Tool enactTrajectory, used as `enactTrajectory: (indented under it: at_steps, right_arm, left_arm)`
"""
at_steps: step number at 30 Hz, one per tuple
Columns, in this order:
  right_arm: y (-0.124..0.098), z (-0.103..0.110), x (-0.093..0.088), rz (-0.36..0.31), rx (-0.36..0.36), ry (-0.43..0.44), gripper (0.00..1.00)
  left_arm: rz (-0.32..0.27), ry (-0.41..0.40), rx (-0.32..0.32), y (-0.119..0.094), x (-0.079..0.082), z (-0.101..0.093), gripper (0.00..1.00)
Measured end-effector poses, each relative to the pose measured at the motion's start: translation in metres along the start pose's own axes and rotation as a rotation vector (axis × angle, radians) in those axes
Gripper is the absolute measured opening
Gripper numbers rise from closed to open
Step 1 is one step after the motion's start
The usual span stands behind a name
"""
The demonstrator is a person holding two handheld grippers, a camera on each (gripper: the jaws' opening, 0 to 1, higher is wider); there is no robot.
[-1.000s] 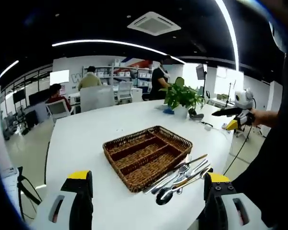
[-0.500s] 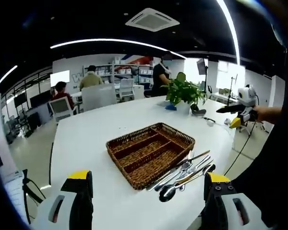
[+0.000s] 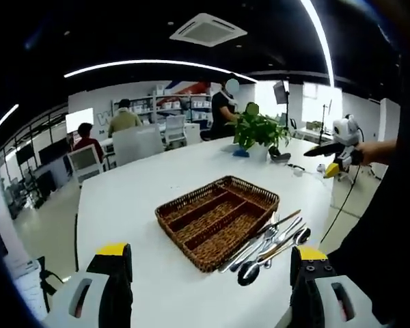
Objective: Arrange the knives, forks, and spoons in their matching storage slots by inserting each utensil handle-first until every utensil is classified and aligned in the correct compartment
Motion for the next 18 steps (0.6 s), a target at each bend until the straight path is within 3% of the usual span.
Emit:
enactTrajectory:
  at_steps: [1, 4, 6, 8, 11, 13, 15, 18]
  right_arm:
    - [-0.002, 0.004, 0.0, -0.011, -0.026, 0.022, 0.99]
    - [-0.003, 0.007, -0.01, 0.003, -0.088, 0.069, 0.99]
    - [-0.001, 0.009, -0.016, 0.035, -0.082, 0.057, 0.99]
    - [0.001, 0.009, -0.017, 0.041, -0.06, 0.045, 0.99]
    - [0.0, 0.005, -0.019, 0.074, -0.004, -0.012, 0.99]
    - [-0.003, 0.001, -0.015, 0.065, -0.005, -0.021, 0.99]
    - [-0.003, -0.003, -0.011, 0.044, 0.013, -0.017, 0.99]
    - [0.002, -0.009, -0.011, 0.038, 0.044, -0.041, 0.99]
  left_arm:
    - [-0.01, -0.043, -0.035, 0.001, -0.001, -0.002, 1.0]
    - [0.026, -0.151, -0.048, 0.007, -0.011, 0.0, 1.0]
    - [0.044, -0.129, -0.045, 0.006, -0.018, -0.003, 1.0]
    - [0.011, -0.088, -0.015, 0.005, -0.017, 0.0, 1.0]
    - [-0.009, -0.128, 0.019, 0.006, -0.015, 0.005, 1.0]
    - [0.023, -0.126, 0.045, 0.004, -0.011, 0.004, 1.0]
    - [-0.017, -0.107, 0.04, 0.0, 0.0, -0.001, 1.0]
    - [-0.002, -0.034, 0.056, 0.004, 0.0, -0.002, 1.0]
Point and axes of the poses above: the point that each gripper's makers call its tool centre point, and the gripper's own axes: y roughly forward along the fingers, z roughly to its left, x roughly out of its top, the point moved 5 cm from there along -y, roughly backward along the fingers, and after that the axes turned 15 degrees about x, right-handed, at the moved point
